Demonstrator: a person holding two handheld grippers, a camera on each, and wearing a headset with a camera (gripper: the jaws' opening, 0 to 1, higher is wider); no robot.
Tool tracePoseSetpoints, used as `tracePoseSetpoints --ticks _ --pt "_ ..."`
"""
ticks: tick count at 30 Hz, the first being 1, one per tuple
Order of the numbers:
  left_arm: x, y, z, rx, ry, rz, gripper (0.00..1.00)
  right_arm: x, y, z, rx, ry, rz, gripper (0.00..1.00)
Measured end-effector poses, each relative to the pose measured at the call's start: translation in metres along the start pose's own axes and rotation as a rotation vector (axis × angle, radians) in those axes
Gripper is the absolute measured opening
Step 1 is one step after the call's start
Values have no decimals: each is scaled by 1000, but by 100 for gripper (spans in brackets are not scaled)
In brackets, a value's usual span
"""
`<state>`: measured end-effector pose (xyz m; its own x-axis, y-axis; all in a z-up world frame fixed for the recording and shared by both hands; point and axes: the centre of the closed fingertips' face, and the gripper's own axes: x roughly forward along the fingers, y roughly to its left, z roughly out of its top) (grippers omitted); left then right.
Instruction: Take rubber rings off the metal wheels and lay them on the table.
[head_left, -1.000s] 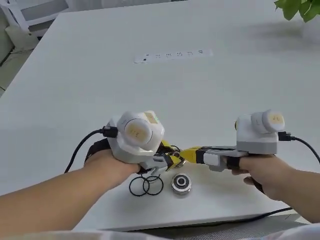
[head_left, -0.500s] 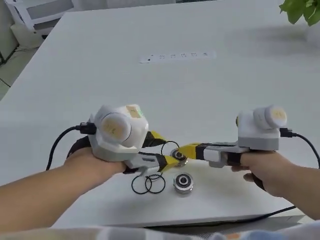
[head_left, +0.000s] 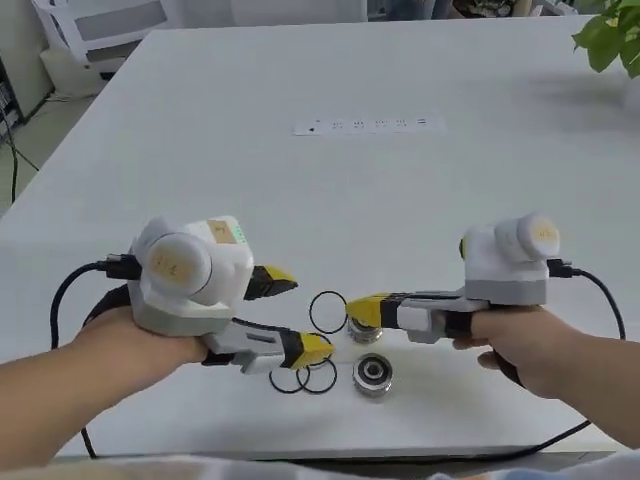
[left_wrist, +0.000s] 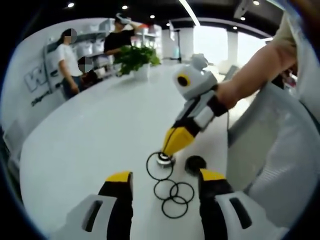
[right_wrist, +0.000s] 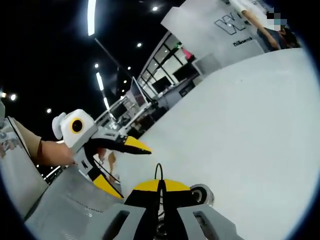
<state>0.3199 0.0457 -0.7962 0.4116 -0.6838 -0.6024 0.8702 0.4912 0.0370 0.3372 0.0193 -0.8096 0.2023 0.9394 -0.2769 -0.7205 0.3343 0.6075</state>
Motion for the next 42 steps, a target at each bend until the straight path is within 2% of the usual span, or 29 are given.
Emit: tracePoseSetpoints --ticks 7,12,25,28,35,37,42 --pt "-16 8 -14 -33 9 29 57 13 4 -4 -14 38 12 0" --pt "-23 9 -21 -44 14 40 58 22 7 -10 -16 71 21 0" --pt "-37 15 -27 -68 8 71 59 43 10 -25 -41 164 7 0" --pt "-38 16 -29 -72 9 74 59 45 9 -30 -39 187 -4 0" --pt "-40 14 -32 -75 18 72 59 45 5 -35 -89 221 -47 1" --pt "-40 14 -32 -76 20 71 59 44 3 -36 -98 228 -56 5" --pt "-40 12 -33 -77 26 66 60 40 4 -35 -125 230 -64 9"
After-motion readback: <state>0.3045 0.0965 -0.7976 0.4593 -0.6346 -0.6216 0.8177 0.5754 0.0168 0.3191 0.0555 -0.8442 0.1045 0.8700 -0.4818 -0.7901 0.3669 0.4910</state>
